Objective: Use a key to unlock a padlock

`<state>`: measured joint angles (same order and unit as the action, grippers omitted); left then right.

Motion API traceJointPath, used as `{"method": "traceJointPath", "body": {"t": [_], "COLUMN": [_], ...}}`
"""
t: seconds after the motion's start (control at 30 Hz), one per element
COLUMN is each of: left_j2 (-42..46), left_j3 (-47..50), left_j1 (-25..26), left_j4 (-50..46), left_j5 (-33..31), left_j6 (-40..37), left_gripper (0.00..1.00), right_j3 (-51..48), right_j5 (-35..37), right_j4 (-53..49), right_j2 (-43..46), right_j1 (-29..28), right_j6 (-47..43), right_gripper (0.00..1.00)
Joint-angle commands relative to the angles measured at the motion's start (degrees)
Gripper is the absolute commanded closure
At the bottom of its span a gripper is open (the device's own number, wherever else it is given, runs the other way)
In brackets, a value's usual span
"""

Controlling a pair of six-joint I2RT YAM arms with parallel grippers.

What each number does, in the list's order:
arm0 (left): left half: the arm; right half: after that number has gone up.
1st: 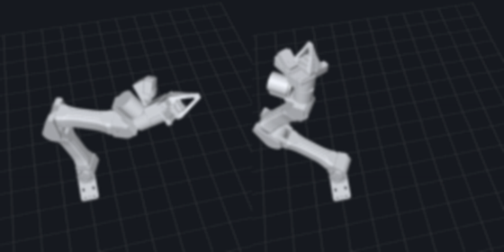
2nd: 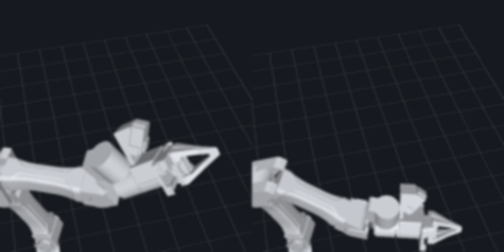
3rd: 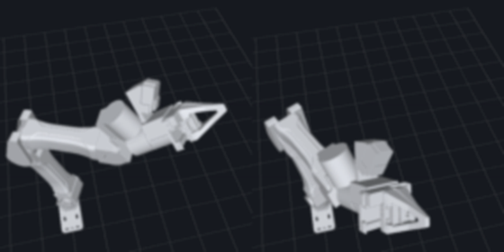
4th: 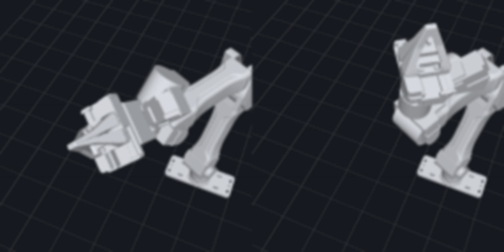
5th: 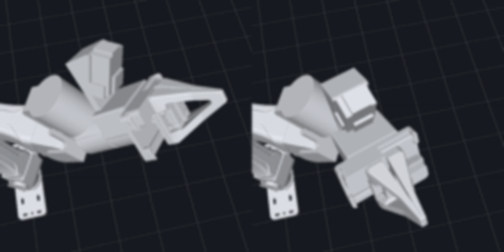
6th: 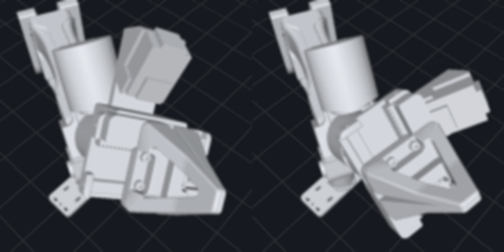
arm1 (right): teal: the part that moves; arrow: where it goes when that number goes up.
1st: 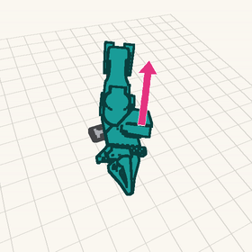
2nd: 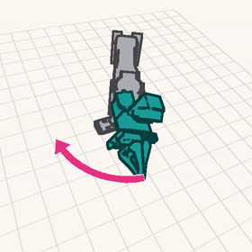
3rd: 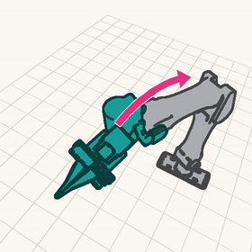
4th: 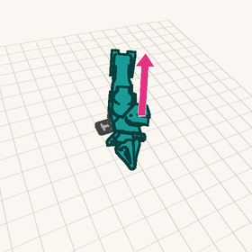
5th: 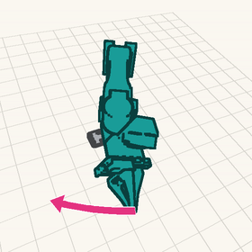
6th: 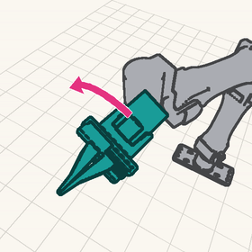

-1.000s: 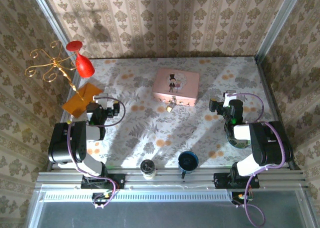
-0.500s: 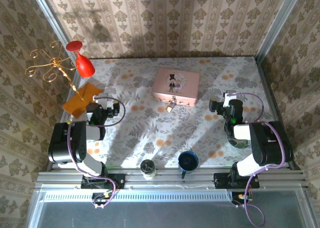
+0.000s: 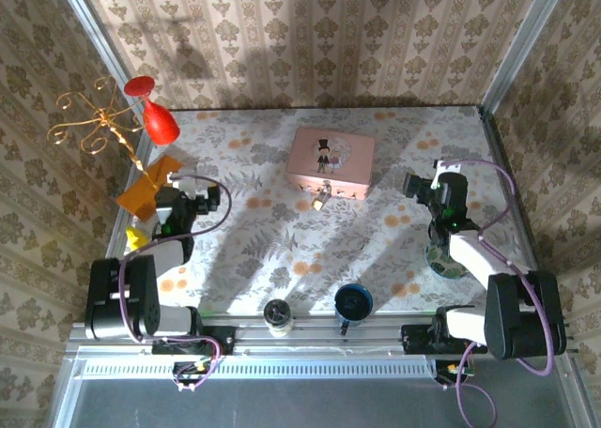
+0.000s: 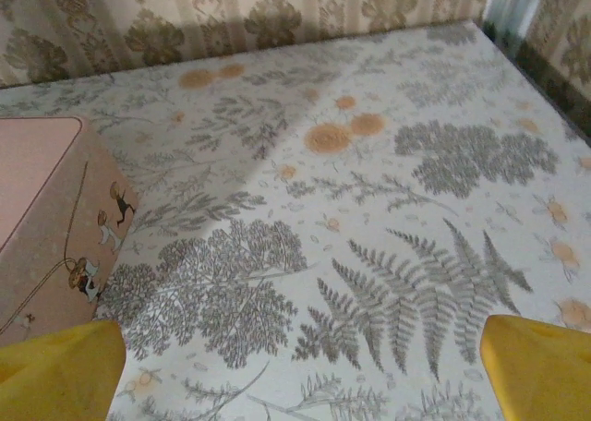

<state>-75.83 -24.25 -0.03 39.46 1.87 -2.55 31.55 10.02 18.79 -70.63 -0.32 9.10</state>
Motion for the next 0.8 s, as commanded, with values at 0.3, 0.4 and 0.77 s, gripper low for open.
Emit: {"method": "traceJointPath", "body": {"t": [0.3, 0.4, 0.77], "left_j2": [5.43, 1.94, -16.82], "left_j3": [-8.83, -11.6, -25.14], "left_j1": [9.83, 14.99, 23.18], "left_j4": [-20.25, -21.0, -19.0], "left_j5": [-5.4, -5.86, 1.99], "left_j6": [24.04, 27.62, 31.67], "left_gripper": [0.0, 0.0, 0.01], "right_j3": [14.89, 19.15, 30.99], "right_j5": [1.41, -0.58, -5.41], "right_j4": [-34.61, -37.28, -38.3], "right_j2": [3.17, -0.72, -15.84], "right_j1": [-8.49, -11.97, -16.32], "right_j6": [14.14, 16.75, 21.22], "right_gripper": [0.0, 0.02, 0.11]}}
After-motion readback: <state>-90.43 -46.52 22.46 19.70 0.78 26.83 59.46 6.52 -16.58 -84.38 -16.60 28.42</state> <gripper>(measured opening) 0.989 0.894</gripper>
